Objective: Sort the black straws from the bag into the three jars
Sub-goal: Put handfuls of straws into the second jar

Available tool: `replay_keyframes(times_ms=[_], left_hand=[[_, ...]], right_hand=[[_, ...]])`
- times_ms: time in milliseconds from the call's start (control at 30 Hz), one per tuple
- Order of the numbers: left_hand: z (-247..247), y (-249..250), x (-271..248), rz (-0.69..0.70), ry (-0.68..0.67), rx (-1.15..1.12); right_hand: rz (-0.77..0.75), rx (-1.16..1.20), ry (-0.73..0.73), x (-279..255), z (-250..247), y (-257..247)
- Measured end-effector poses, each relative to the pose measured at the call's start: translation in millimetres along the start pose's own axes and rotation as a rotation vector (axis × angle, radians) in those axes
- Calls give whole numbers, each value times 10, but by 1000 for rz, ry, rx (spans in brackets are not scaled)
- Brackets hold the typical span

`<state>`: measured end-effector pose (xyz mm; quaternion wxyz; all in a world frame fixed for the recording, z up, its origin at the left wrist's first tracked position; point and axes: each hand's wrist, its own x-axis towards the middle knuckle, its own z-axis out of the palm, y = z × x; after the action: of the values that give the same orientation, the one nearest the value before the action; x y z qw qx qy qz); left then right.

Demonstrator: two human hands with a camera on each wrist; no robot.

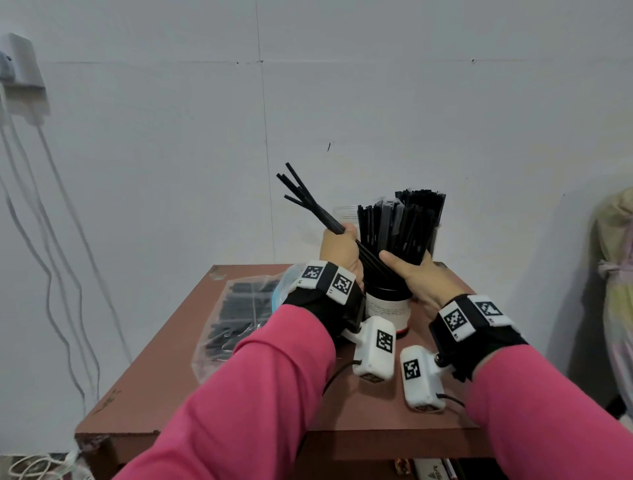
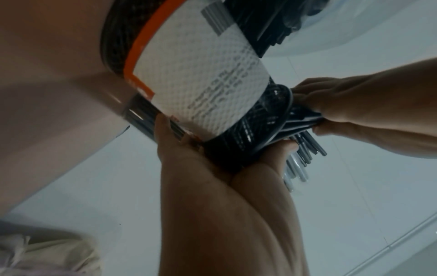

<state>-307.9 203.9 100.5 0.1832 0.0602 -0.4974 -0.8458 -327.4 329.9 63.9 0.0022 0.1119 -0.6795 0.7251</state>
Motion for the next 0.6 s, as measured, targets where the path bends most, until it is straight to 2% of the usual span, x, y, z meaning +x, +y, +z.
replay_keyframes(times_ms=[200,300,500,600], left_hand=[[42,-46,-224,43,-157,-10],[-8,-61,-293,58,-185,45],[23,-73,-383,159,-182,458],[14,-106,-406,198,-194,511]], right_hand=[[-16,-12,-49,-20,-37,-6],[-16,-44,-74,-28,-47,2],[7,-76,-128,26,-124,79],[-9,-87,-136,43,-130,86]])
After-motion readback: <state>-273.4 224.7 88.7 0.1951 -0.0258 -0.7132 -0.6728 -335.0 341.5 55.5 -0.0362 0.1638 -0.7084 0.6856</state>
